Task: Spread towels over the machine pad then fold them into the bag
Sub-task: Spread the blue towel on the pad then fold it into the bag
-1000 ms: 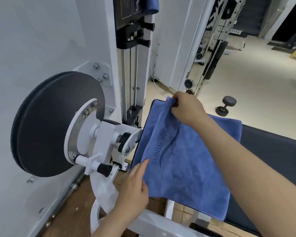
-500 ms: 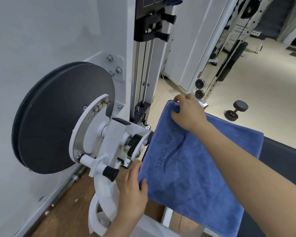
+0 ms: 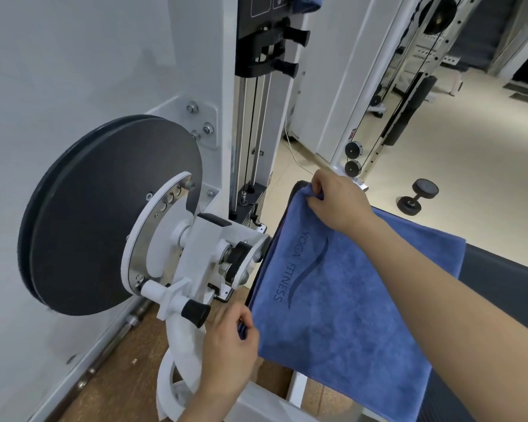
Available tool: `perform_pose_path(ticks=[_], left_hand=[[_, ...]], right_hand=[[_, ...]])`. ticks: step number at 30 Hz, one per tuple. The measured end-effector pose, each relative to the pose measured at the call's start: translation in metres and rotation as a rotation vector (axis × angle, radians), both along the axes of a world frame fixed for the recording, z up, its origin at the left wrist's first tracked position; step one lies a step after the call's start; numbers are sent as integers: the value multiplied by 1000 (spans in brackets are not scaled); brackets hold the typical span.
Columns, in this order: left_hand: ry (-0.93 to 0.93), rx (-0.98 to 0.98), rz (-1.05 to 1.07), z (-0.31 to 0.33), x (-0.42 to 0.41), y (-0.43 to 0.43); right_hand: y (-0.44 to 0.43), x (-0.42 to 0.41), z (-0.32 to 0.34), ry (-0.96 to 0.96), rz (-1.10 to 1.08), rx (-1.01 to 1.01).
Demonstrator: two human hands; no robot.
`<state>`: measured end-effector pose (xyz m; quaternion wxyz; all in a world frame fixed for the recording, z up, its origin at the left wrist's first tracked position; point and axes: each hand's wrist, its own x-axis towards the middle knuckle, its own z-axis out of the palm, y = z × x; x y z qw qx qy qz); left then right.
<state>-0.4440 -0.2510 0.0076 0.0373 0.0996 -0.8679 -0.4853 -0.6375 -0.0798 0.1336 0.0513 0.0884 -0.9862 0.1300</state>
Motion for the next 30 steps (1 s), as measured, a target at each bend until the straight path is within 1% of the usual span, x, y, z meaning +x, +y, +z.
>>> perform_pose_path(ticks=[3, 8, 10, 12, 14, 15, 16, 17, 19, 21, 23, 24, 26, 30], left_hand=[[-15, 86, -46, 15, 7, -5], [-46, 269, 8, 56, 11, -16], [1, 318, 36, 74, 6, -20], [66, 397, 47, 96, 2, -20], [103, 462, 15, 121, 0, -19], [112, 463, -15, 133, 0, -19], [117, 441, -56, 145, 1, -19], [118, 377, -104, 156, 2, -20], [100, 139, -205, 175, 4, -21], [86, -57, -269, 193, 6, -18], [124, -123, -288, 209, 9, -12], [156, -125, -283, 217, 11, -9], [184, -20, -283, 227, 14, -8], [60, 347, -390, 231, 26, -6]], right_hand=[[14, 14, 15, -30, -39, -82], [52, 49, 45, -194, -248, -398], [73, 69, 58, -243, -280, -474], [96, 92, 69, -250, -294, -565], [117, 117, 79, -242, -291, -768], [128, 132, 84, -232, -283, -883], [138, 146, 87, -210, -273, -967], [147, 161, 91, -178, -261, -1013], [163, 188, 97, -131, -239, -1014], [174, 212, 100, -156, -181, -1024], [185, 230, 99, -202, -135, -1054], [190, 238, 98, -209, -135, -1065], [195, 252, 96, -196, -160, -1092], [195, 274, 94, -197, -200, -1189]])
